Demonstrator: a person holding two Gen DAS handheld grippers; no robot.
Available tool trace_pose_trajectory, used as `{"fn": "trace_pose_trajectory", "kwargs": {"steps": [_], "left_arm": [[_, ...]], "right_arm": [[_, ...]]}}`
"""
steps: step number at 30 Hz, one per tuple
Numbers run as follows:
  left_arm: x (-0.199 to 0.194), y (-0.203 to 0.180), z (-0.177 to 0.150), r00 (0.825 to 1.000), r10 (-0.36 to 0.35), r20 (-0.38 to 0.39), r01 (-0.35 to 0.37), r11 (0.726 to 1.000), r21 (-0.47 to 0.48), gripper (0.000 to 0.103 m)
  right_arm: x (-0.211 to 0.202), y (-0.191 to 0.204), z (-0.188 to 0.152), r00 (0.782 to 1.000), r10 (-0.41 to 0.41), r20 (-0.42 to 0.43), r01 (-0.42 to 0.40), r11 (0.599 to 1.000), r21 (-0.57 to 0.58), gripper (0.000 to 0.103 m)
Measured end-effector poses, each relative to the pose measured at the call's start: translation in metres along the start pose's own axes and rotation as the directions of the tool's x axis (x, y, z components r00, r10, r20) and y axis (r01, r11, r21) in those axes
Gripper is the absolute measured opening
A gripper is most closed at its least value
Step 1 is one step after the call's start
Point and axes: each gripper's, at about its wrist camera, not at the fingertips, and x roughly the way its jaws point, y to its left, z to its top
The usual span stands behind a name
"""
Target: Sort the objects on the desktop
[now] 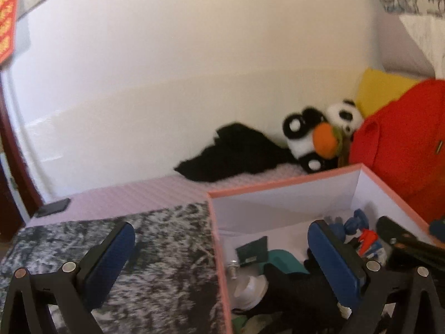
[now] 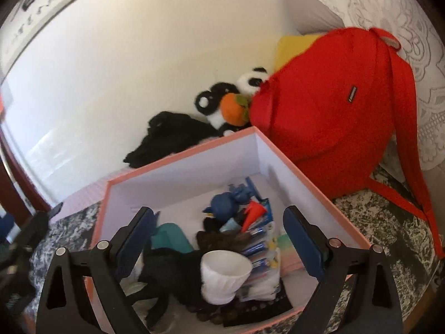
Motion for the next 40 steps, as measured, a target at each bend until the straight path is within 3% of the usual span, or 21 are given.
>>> {"fn": "trace_pose_trajectory", "kwargs": {"steps": [6,13,17,23,30,35,40], "left_arm": [[-0.067,0.040,-0.011,0.992,0.112,0.065,-0.110,0.993,-0.037,0.103],[-0.115,0.113,-0.042,0.990,0.143,0.004,-0.142,0.981,-0.131,0.103],[-0.132,0.153,-0.063,0.979,0.202,-0.014,-0.202,0.967,-0.154,0.103],[-0.138,0.206,-0.098,0.970,0.239,-0.053,-0.245,0.946,-0.214,0.103],[-0.120,0.246,-0.121,0.961,0.247,-0.122,-0.272,0.923,-0.273,0.103],[-0.105,0.258,-0.132,0.935,0.325,-0.141,-0.352,0.903,-0.249,0.102],[-0.095,0.269,-0.137,0.941,0.301,-0.154,-0.333,0.906,-0.261,0.101]], "right_arm": [[-0.033,0.045,-0.012,0.996,0.082,0.041,-0.079,0.994,-0.073,0.096],[-0.093,0.124,-0.036,0.986,0.152,0.061,-0.138,0.972,-0.191,0.103],[-0.127,0.172,-0.065,0.982,0.164,0.094,-0.133,0.952,-0.274,0.103],[-0.150,0.226,-0.107,0.978,0.194,0.073,-0.154,0.917,-0.368,0.103],[-0.143,0.261,-0.132,0.978,0.200,0.064,-0.155,0.892,-0.424,0.103],[-0.126,0.282,-0.146,0.980,0.193,0.042,-0.151,0.870,-0.469,0.103],[-0.104,0.288,-0.153,0.984,0.177,-0.011,-0.160,0.864,-0.477,0.103]]}}
